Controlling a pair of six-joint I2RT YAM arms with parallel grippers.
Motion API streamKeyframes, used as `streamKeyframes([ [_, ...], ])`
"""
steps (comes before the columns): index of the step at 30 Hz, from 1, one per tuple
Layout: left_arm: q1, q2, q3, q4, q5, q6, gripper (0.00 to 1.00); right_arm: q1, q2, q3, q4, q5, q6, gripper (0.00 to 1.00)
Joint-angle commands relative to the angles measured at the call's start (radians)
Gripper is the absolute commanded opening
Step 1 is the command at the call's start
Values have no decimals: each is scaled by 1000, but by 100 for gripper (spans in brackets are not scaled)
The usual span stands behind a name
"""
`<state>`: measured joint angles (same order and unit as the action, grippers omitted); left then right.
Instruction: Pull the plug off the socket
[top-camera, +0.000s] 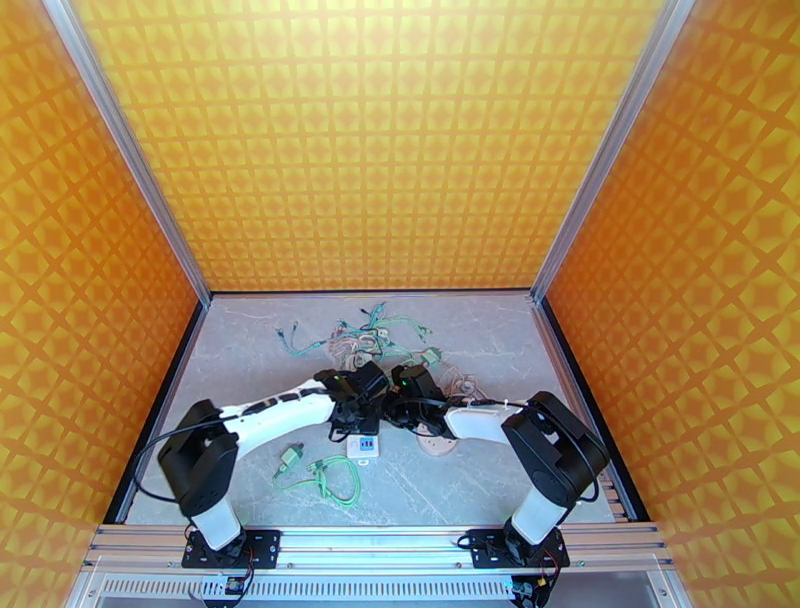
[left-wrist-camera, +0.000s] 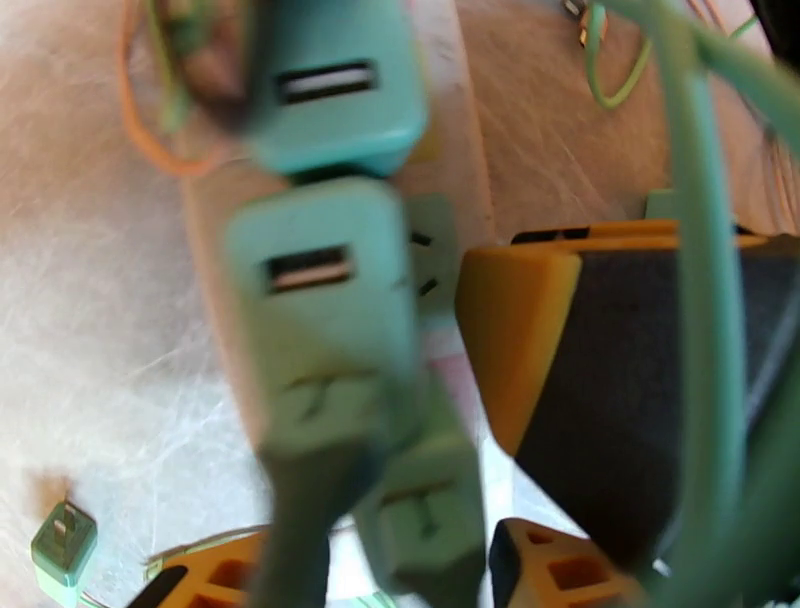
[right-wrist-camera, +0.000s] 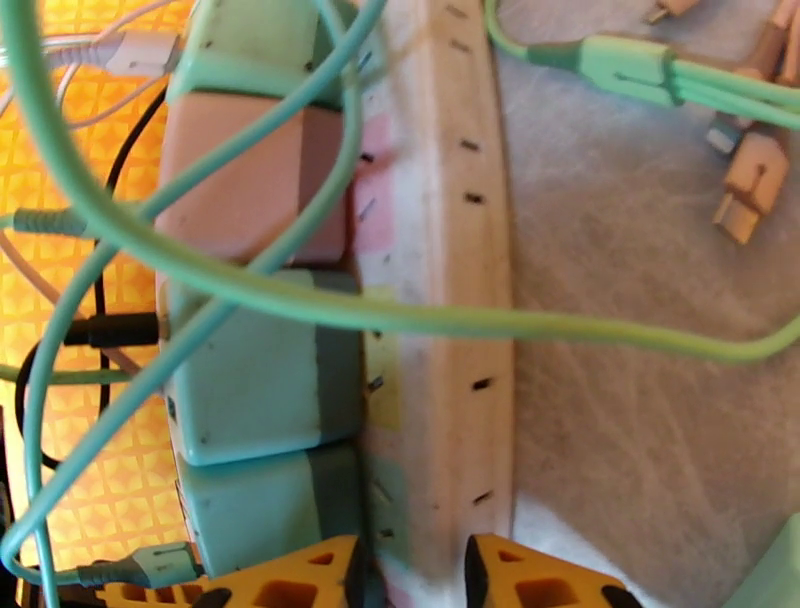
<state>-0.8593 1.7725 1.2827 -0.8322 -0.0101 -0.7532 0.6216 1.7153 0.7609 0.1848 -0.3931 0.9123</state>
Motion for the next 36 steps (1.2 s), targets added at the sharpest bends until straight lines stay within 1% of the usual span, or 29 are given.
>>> streamKeyframes([
  [1,3,37,49,12,-11,27,46,10,-13,-21,5,-42,-23,32],
  [7,12,80,84,-17,-37,34,43,11,3,-31,26,-62,-21,28],
  [11,15,90,92,-37,-57,29,43,10,25,-29,40,-76,-14,27],
  [14,15,83,86,-29,-66,12,42,8,38,-38,65,-90,-2,24],
  [21,16,35,65,20,-99,-12,43,-26,39,-46,97,-127,9,24],
  [30,18,98,105,-30,-120,-20,42,-73,-6,-9,17,-142,-35,24],
  [32,19,106,104,-34,-120,-21,39,-81,-3,-9,17,-152,-37,24],
  [35,19,105,103,-36,-120,-19,28,-83,2,-11,21,-175,-39,24],
  [36,19,102,100,-38,-120,-14,27,-84,4,-13,27,-184,-38,24],
])
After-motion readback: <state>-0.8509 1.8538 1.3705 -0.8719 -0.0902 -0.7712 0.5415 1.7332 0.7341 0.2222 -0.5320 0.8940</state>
